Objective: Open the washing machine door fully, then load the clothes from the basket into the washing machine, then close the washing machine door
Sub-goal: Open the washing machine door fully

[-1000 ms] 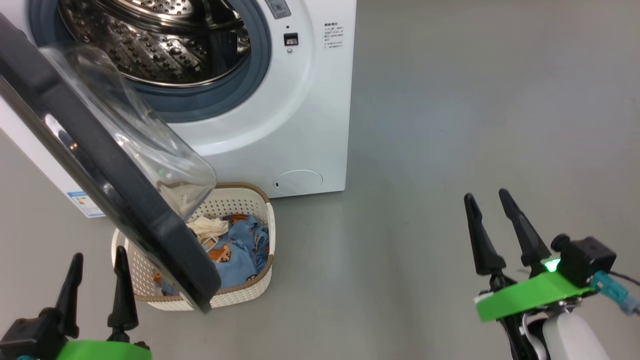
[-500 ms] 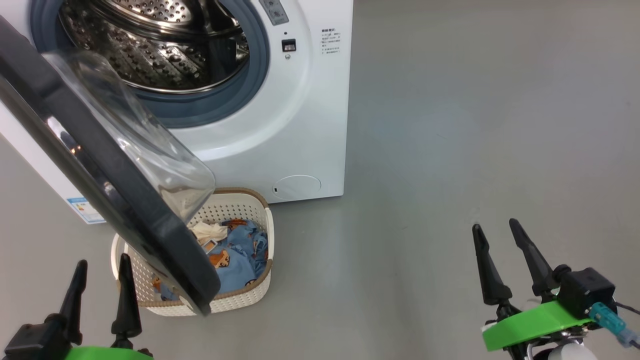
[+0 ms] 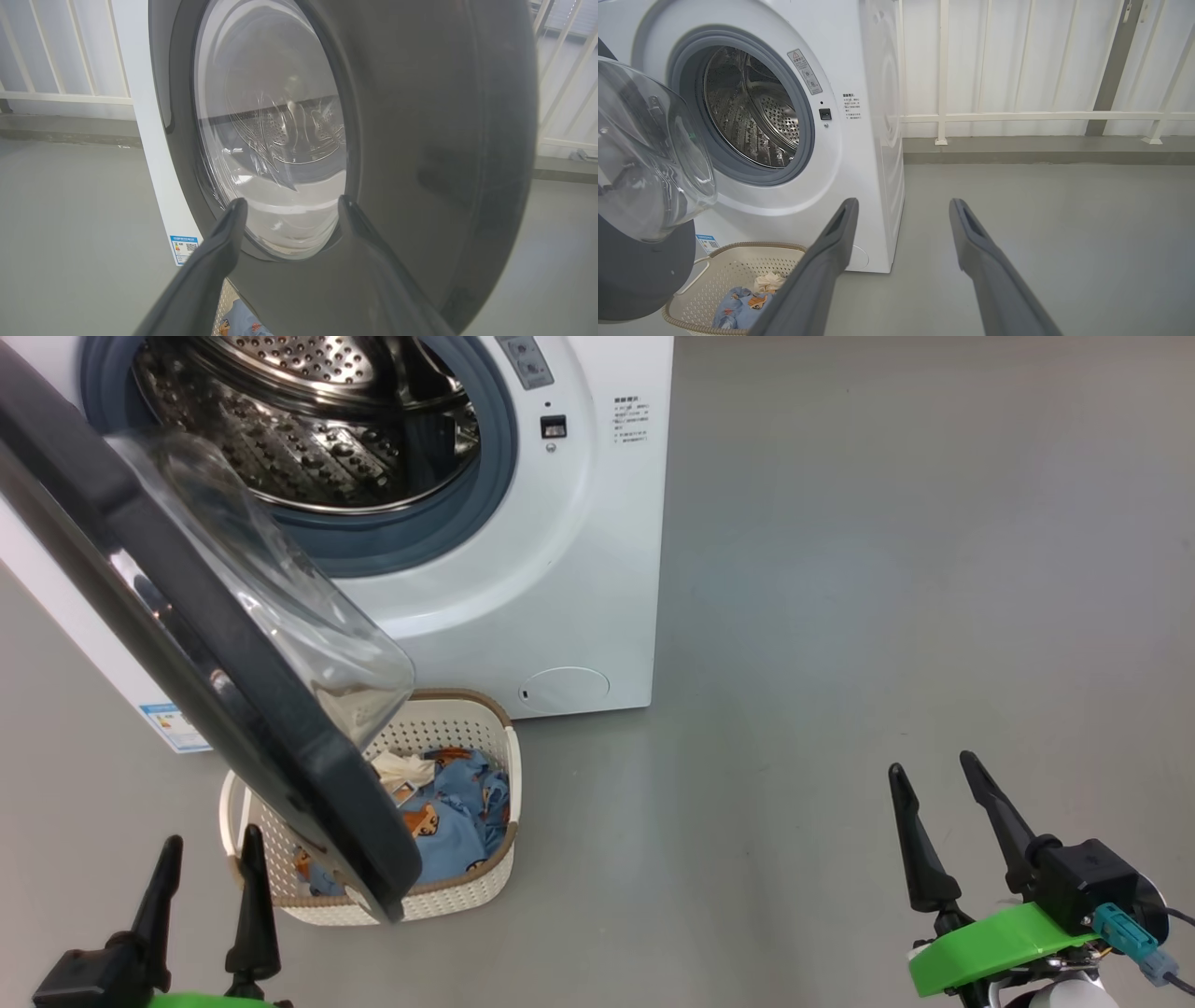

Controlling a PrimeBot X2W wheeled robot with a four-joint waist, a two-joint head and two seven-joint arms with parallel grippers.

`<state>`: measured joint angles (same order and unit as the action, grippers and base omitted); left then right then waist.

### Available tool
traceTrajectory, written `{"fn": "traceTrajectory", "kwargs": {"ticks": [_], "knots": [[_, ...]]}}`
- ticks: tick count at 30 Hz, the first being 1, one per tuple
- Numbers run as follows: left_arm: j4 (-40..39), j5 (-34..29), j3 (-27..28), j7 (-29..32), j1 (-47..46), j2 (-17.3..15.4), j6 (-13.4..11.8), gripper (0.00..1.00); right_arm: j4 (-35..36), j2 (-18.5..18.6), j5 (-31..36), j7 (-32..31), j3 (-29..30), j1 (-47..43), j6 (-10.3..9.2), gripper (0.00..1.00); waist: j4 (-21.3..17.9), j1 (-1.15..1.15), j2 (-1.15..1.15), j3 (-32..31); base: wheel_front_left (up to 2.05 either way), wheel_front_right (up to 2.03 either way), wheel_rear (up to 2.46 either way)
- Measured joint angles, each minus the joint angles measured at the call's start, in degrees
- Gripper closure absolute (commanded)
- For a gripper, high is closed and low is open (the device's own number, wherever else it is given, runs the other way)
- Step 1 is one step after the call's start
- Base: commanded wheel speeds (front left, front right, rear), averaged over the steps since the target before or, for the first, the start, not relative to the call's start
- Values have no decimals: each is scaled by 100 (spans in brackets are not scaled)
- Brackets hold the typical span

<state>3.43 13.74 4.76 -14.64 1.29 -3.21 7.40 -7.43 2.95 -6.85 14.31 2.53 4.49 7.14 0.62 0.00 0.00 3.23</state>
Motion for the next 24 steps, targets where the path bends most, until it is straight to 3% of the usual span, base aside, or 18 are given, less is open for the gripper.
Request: {"fn": "traceTrajectory", "kwargs": {"ticks": [22, 23, 24], "knots": [[52, -92, -34, 0, 13, 1, 0, 0, -216, -3, 76, 0, 63, -4, 0, 0, 16, 0, 0, -31, 0, 0, 0], [60, -92, -37, 0, 13, 1, 0, 9, -224, -3, 76, 0, 63, -5, 0, 0, 17, 0, 0, -33, 0, 0, 0], [70, -91, -41, 0, 13, 0, 0, 63, -229, -3, 75, 0, 63, -7, 0, 0, 18, 0, 0, -35, 0, 0, 0]]}}
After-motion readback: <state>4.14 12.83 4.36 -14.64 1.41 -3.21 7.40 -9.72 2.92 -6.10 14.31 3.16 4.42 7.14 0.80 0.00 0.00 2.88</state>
